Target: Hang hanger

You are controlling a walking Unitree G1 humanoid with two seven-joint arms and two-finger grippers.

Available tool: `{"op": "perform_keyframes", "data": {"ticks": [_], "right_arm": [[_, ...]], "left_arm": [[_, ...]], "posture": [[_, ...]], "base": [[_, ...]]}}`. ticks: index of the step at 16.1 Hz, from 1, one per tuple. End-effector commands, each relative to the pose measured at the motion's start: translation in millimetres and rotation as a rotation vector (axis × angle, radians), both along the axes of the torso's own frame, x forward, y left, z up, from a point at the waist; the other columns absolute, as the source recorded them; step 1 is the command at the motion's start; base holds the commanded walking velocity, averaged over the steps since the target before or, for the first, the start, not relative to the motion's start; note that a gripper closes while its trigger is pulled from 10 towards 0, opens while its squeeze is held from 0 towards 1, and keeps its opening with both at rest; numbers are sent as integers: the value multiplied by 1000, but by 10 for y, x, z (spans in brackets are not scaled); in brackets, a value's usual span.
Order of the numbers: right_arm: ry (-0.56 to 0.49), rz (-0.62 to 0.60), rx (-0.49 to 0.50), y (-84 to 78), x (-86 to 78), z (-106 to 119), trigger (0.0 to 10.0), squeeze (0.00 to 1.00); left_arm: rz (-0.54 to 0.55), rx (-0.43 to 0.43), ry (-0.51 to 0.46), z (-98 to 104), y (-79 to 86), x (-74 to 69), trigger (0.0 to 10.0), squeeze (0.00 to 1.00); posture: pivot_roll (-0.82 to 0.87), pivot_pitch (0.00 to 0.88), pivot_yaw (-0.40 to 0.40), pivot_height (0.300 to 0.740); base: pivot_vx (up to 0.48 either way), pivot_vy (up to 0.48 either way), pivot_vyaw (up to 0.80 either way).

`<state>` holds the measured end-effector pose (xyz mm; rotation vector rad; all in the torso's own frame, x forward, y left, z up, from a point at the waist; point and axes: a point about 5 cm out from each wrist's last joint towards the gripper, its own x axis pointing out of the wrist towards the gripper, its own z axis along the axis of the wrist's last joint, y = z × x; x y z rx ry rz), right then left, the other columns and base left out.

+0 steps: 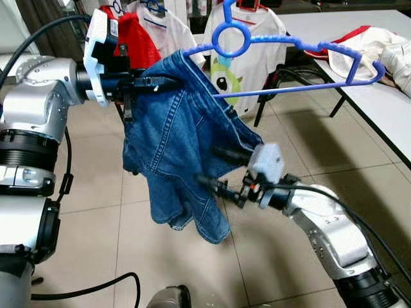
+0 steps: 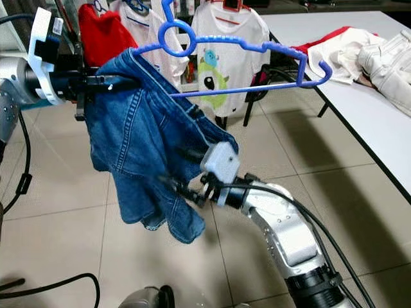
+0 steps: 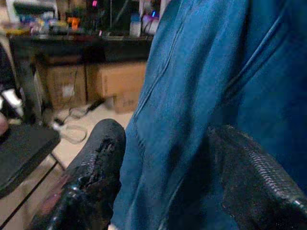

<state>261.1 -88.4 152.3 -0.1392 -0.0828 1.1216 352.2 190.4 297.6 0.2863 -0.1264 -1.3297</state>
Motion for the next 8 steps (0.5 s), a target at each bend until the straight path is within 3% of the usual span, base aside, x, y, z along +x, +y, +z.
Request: {"op": "perform_keyframes", "data": {"ticks": [1, 5, 8], "right_arm": [[-5, 3, -36, 0, 12, -32, 10000, 0], [98, -26, -213, -84, 52, -392, 10000, 0], [125, -29, -245, -125, 41, -505, 10000, 0]], "left_arm": [[5, -21, -44, 128, 16, -5, 0, 0], [6, -25, -47, 151, 9, -3, 0, 0], [7, -25, -47, 155, 9, -4, 0, 0]], "posture": [[-63, 106, 68, 740], [-60, 105, 67, 740], [-59, 103, 67, 740]], "base": [[0, 0, 0], [0, 0, 0], [0, 0, 0]]}}
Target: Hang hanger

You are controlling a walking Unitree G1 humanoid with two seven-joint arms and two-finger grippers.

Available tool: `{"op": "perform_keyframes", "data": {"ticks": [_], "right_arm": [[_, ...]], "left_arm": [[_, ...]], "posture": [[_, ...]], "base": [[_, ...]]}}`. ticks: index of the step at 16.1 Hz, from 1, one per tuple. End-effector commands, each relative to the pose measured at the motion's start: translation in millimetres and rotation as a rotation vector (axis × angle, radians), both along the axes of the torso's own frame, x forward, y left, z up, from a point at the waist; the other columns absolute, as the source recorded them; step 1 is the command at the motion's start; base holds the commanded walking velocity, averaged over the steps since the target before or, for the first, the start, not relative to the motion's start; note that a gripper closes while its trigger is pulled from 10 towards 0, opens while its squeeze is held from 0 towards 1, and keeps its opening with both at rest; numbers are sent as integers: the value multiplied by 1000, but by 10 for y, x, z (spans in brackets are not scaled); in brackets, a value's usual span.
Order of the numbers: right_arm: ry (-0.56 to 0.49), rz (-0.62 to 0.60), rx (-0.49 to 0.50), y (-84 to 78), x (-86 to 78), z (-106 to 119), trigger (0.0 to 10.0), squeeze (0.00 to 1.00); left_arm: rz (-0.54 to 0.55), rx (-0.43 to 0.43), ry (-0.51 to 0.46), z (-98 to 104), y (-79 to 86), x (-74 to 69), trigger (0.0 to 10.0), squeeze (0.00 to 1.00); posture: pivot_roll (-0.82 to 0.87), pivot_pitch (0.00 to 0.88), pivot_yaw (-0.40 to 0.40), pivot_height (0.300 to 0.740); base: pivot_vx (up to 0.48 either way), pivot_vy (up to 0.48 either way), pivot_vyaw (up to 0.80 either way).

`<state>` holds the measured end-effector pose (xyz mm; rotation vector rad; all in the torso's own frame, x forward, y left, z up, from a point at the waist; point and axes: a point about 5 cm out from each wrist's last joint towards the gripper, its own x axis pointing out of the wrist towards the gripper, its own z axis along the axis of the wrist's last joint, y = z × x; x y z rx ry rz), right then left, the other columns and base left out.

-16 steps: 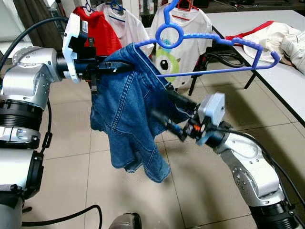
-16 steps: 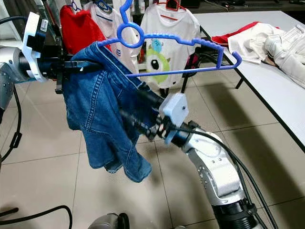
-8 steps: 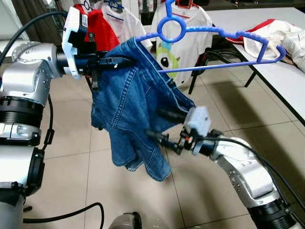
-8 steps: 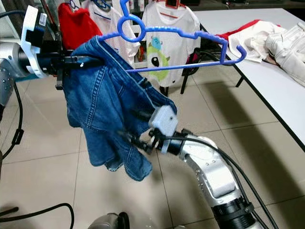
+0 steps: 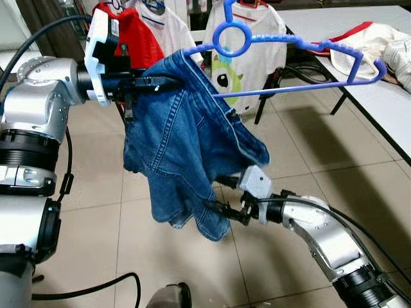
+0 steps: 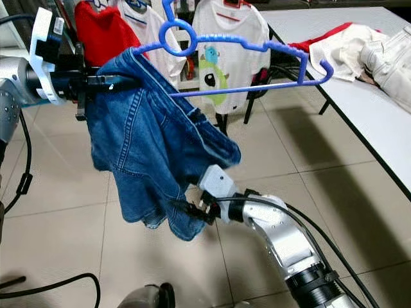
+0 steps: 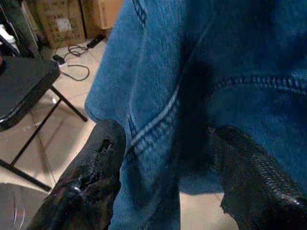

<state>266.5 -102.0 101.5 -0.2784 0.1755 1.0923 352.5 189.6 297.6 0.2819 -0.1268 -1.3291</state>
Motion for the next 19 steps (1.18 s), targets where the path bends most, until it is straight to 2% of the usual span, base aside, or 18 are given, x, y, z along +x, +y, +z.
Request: {"op": "perform_keyframes", "data": {"ticks": [1, 8, 11, 13, 14, 15, 16, 19], "right_arm": [[1, 12, -8, -3, -16, -32, 10000, 0], [13, 0, -10, -44, -58, -109, 10000, 0], [0, -40, -3, -80, -44, -120, 10000, 0], [-109, -217, 198, -201, 72, 136, 10000, 0], [-151, -253, 310, -269, 85, 291, 10000, 0], [-165, -262, 373, -309, 81, 375, 10000, 0], [-189, -261, 445, -369, 67, 495, 10000, 1000], [-232, -235, 440, -363, 74, 577, 10000, 1000]], "left_arm": [[6, -22, -49, 155, 15, -9, 0, 0], [26, -64, -45, 115, 41, -37, 0, 0], [28, -78, -43, 134, 50, -44, 0, 0], [32, -40, -52, 93, 38, -56, 0, 0], [37, -28, -53, 74, 43, -59, 0, 0], [40, -24, -53, 64, 48, -61, 0, 0], [42, -24, -51, 55, 54, -66, 0, 0], [31, -41, -43, 55, 38, -83, 0, 0]], "posture": [[-59, 103, 67, 740], [-69, 76, 66, 740], [-68, 70, 71, 740], [-63, 66, 65, 740], [-62, 63, 62, 740], [-62, 63, 62, 740], [-62, 62, 62, 740], [-67, 60, 65, 740]], "base": [[0, 0, 0], [0, 0, 0], [0, 0, 0], [0, 0, 0], [0, 0, 0], [0, 0, 0], [0, 0, 0], [0, 0, 0]]}}
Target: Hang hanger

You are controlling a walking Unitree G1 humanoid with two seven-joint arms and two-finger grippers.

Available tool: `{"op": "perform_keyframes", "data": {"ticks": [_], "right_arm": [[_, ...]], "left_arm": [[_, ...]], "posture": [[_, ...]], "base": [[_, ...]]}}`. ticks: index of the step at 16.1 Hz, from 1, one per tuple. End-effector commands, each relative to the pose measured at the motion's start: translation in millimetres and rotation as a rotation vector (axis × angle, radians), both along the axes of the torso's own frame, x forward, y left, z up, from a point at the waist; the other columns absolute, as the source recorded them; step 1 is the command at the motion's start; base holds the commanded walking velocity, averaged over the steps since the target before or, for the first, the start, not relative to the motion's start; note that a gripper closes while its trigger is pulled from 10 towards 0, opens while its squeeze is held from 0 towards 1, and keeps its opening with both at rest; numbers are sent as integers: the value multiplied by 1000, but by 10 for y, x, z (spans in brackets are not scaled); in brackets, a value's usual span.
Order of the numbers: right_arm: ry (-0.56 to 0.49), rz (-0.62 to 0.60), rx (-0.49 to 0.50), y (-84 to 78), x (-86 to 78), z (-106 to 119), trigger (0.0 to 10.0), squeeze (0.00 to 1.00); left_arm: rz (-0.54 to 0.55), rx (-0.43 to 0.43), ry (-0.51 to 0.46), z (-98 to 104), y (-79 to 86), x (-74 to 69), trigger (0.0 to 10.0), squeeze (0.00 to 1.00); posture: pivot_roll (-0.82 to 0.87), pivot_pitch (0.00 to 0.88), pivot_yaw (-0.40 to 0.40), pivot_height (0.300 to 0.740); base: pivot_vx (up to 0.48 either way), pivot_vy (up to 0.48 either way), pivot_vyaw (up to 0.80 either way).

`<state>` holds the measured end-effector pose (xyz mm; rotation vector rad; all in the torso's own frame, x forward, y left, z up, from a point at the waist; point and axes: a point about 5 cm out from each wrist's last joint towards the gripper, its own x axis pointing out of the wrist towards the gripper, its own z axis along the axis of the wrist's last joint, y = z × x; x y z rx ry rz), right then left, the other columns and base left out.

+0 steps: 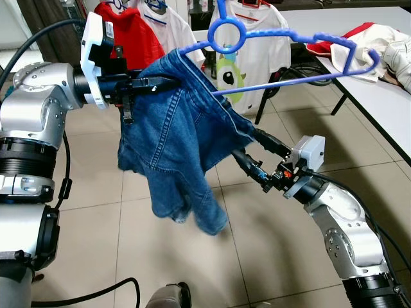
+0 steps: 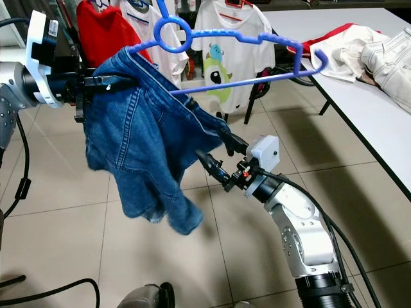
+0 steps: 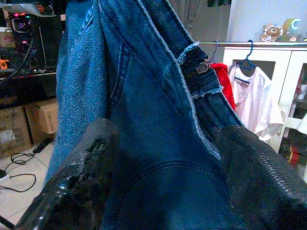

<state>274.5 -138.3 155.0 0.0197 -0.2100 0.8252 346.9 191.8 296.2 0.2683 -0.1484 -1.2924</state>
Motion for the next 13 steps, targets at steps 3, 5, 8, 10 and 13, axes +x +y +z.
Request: {"op": "perform_keyframes", "data": {"ticks": [3, 5, 8, 10, 13], "right_arm": [[-21, -24, -47, 80, 78, 16, 10000, 1000], [-36, -44, -95, 195, 184, -7, 10000, 0], [-39, -96, -129, 197, 303, -21, 10000, 0], [-48, -66, -124, 203, 276, -28, 10000, 0], [-14, 89, -151, 271, 125, -156, 10000, 0]], "left_arm": [[-42, -18, -22, 43, -63, -67, 0, 0], [-87, -17, -4, -6, -153, -112, 0, 0], [-87, -17, 2, -19, -172, -123, 0, 0], [-76, -23, -1, 2, -155, -128, 0, 0], [-60, -54, -17, 80, -130, -143, 0, 0]], "posture": [[-70, 57, 68, 740], [-67, 61, 72, 740], [-65, 62, 72, 740], [-56, 64, 68, 740], [-51, 70, 69, 740]], "base": [[0, 0, 0], [0, 0, 0], [0, 0, 0], [0, 0, 0], [0, 0, 0]]}}
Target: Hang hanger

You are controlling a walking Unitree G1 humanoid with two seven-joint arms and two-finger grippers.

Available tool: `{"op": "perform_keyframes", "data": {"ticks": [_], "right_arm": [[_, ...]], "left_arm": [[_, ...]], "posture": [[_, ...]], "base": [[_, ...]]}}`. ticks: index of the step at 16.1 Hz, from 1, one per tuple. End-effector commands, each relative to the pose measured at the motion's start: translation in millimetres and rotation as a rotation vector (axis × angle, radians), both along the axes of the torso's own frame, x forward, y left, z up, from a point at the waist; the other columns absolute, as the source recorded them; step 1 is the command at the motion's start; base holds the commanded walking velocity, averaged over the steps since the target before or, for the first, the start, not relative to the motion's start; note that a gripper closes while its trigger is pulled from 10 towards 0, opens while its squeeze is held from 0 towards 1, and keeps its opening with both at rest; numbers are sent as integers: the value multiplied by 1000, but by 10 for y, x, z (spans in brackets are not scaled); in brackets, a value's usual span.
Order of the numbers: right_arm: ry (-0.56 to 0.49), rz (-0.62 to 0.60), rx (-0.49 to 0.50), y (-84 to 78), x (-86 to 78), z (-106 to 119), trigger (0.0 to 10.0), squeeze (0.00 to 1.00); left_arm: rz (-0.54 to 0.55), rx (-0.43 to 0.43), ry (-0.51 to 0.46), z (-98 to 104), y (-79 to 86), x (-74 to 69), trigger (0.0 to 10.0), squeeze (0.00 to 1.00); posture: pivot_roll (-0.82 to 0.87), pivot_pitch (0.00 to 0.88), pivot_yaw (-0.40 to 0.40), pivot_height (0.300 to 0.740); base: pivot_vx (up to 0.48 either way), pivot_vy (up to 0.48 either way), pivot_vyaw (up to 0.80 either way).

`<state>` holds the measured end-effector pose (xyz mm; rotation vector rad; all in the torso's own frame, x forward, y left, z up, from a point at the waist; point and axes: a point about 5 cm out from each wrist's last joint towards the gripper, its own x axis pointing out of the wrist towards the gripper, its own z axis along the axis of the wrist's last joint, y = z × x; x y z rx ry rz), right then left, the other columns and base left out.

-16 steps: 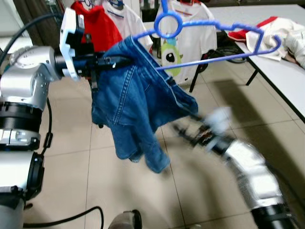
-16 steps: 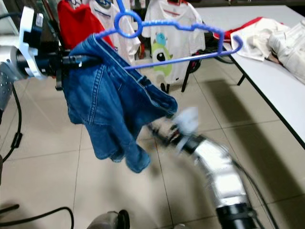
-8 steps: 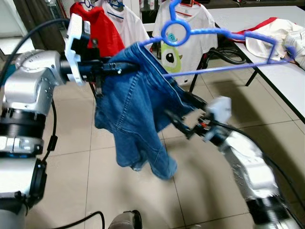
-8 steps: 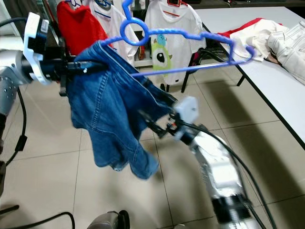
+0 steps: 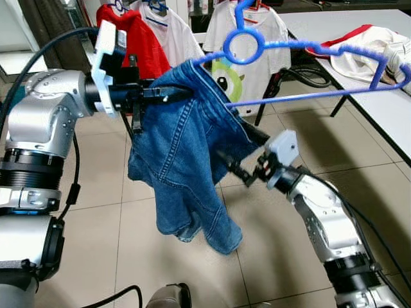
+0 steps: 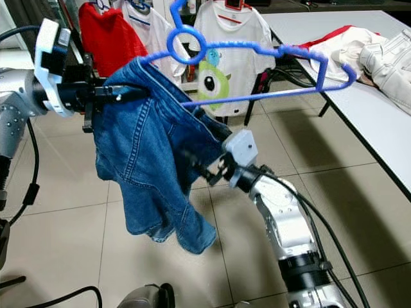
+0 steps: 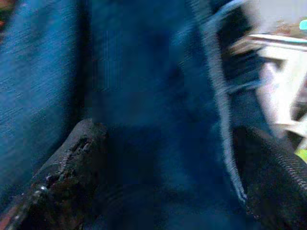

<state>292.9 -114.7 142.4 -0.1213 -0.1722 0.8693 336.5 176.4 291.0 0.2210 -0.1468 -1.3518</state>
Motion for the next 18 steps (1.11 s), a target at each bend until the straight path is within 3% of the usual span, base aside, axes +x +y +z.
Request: {"op": "perform_keyframes", "data": {"ticks": [1, 9, 10, 13, 14, 15, 16, 17, 18], "right_arm": [[34, 84, -18, 48, -83, -70, 10000, 0], [73, 129, -118, 62, 34, -248, 10000, 0], [84, 143, -168, 46, 45, -310, 10000, 0], [167, 199, -218, 0, -4, -474, 10000, 0], [213, 245, -271, -43, -93, -611, 10000, 0], [248, 258, -286, -83, -145, -702, 7608, 0], [288, 257, -284, -134, -190, -783, 2902, 0], [308, 253, -286, -175, -217, -832, 0, 0], [319, 248, -277, -197, -226, -846, 0, 0]], "left_arm": [[-3, -39, -51, 153, 17, -46, 0, 0], [-48, -48, -48, 213, -35, -136, 0, 0], [-53, -49, -48, 222, -43, -149, 0, 0], [-39, -51, -57, 255, -16, -143, 0, 0], [-21, -54, -62, 278, 23, -137, 0, 0], [-9, -57, -65, 296, 50, -137, 0, 0], [1, -59, -70, 313, 74, -137, 0, 0], [7, -58, -72, 320, 90, -138, 0, 0], [13, -55, -73, 321, 103, -136, 0, 0]], "posture": [[-49, 70, 71, 740], [-43, 71, 79, 740], [-43, 71, 79, 740], [-43, 71, 79, 740], [-43, 72, 74, 740], [-43, 72, 72, 740], [-44, 71, 72, 740], [-44, 71, 71, 740], [-44, 71, 72, 740]], "base": [[0, 0, 0], [0, 0, 0], [0, 0, 0], [0, 0, 0], [0, 0, 0], [0, 0, 0], [0, 0, 0], [0, 0, 0], [0, 0, 0]]}}
